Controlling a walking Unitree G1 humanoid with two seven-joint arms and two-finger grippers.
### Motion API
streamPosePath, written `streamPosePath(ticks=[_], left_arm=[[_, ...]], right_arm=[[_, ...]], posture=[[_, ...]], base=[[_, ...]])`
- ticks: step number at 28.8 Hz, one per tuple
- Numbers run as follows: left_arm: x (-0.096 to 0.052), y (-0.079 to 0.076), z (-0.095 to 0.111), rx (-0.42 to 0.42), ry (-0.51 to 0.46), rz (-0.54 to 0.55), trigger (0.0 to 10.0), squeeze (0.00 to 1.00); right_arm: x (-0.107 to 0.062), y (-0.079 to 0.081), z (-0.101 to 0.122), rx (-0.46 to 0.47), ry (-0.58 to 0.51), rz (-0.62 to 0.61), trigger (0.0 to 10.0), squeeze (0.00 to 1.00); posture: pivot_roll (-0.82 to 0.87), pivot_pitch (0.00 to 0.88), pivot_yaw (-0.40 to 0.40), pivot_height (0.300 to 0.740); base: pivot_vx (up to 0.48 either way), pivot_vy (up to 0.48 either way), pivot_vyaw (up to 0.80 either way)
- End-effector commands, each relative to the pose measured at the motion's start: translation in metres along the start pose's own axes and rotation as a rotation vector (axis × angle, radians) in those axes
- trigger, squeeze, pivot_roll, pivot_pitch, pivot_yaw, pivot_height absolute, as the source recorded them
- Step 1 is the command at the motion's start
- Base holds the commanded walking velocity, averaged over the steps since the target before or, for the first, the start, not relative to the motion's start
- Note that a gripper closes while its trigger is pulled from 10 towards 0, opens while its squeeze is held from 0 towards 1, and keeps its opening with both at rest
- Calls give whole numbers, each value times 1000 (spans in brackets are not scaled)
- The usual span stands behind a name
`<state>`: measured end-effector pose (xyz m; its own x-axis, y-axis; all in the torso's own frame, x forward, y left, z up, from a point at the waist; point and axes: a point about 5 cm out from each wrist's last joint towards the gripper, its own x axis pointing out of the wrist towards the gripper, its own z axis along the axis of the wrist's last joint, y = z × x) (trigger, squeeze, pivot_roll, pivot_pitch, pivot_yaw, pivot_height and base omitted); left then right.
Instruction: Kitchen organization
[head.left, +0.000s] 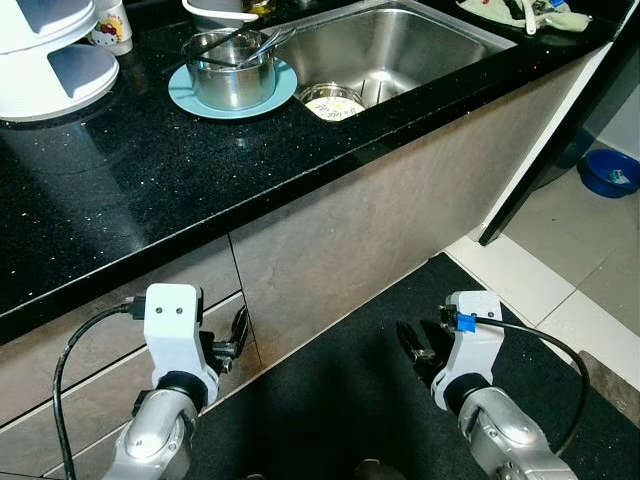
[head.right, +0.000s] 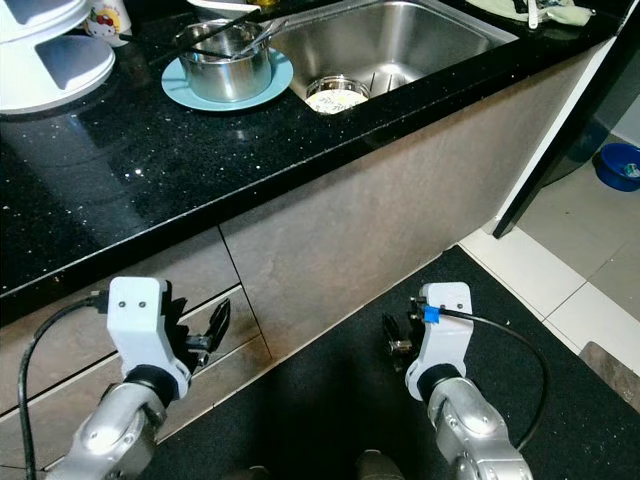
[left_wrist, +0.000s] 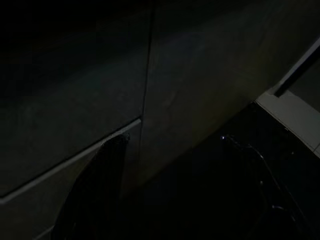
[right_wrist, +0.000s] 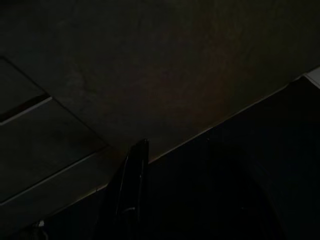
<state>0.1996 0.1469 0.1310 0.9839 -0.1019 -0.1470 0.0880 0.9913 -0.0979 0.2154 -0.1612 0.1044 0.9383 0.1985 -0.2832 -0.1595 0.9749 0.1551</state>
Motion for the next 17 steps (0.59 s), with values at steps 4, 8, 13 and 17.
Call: streamPosePath(ticks=[4,8,13,17], left_arm=[[-15,4,1,8,27,16,10000,0],[-16,5,0,9,31,20,10000,0],[6,3,-8,23,16,45,10000,0],[21,-2,-5,24,-21,66,10000,0]], right_arm=[[-12,6,0,32,8,13,10000,0],[-14,6,0,35,6,12,10000,0],[5,-1,-10,-33,32,4,10000,0],[16,-5,-13,-76,39,10,10000,0]], posture=[[12,247,-5,740],[11,246,-3,740],[-6,79,-31,740],[-12,16,-51,740]], base=[[0,0,0],[0,0,0],[0,0,0],[0,0,0]])
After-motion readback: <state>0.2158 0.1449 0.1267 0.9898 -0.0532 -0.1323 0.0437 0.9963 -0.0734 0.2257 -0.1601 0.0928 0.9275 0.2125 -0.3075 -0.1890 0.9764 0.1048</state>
